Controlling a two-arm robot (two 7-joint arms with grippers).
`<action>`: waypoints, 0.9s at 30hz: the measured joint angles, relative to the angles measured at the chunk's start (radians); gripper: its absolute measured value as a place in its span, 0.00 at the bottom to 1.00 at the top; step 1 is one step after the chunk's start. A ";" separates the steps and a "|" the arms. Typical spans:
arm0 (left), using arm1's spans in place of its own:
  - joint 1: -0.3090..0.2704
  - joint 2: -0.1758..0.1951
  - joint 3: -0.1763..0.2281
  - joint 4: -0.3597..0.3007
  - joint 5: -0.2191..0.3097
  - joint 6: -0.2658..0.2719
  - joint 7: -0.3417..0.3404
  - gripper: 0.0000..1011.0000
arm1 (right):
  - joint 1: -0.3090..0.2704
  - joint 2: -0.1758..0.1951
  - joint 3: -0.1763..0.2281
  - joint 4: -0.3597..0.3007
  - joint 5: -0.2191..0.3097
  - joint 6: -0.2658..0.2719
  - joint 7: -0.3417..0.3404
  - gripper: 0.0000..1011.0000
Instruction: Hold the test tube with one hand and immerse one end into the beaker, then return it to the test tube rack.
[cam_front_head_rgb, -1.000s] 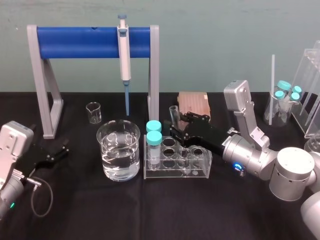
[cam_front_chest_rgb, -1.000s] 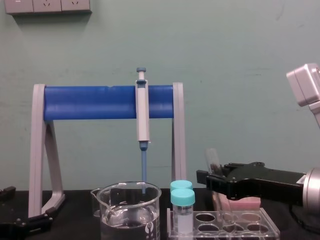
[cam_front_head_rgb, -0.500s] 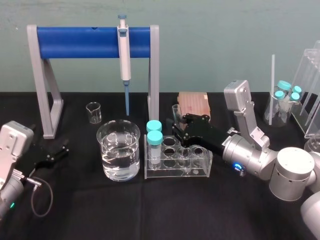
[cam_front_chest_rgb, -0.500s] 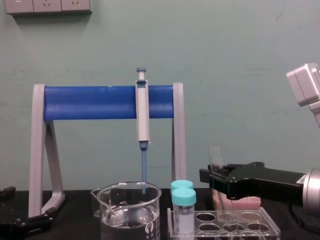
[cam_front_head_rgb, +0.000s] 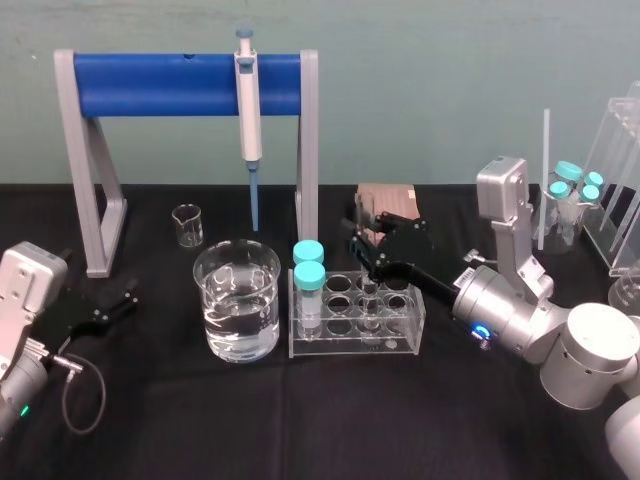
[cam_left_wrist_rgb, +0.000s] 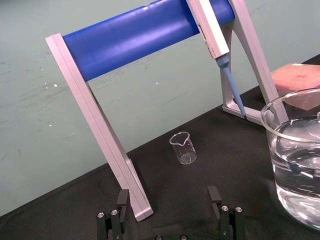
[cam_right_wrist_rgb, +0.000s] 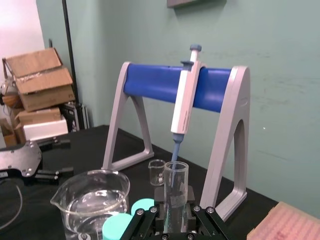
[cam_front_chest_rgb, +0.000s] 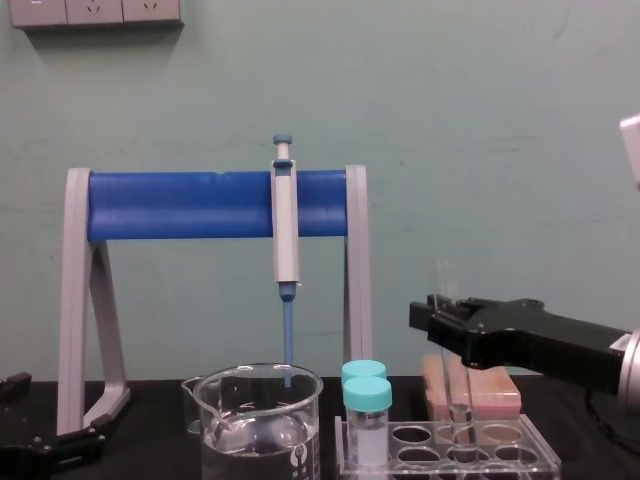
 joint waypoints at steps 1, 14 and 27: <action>0.000 0.000 0.000 0.000 0.000 0.000 0.000 0.99 | -0.003 -0.001 0.005 -0.002 0.006 -0.004 0.000 0.22; 0.000 0.000 0.000 0.000 0.000 0.000 0.000 0.99 | -0.016 -0.014 0.056 -0.057 0.063 -0.045 0.000 0.22; 0.000 0.000 0.000 0.000 0.000 0.000 0.000 0.99 | -0.014 0.021 0.122 -0.159 0.083 -0.074 -0.035 0.22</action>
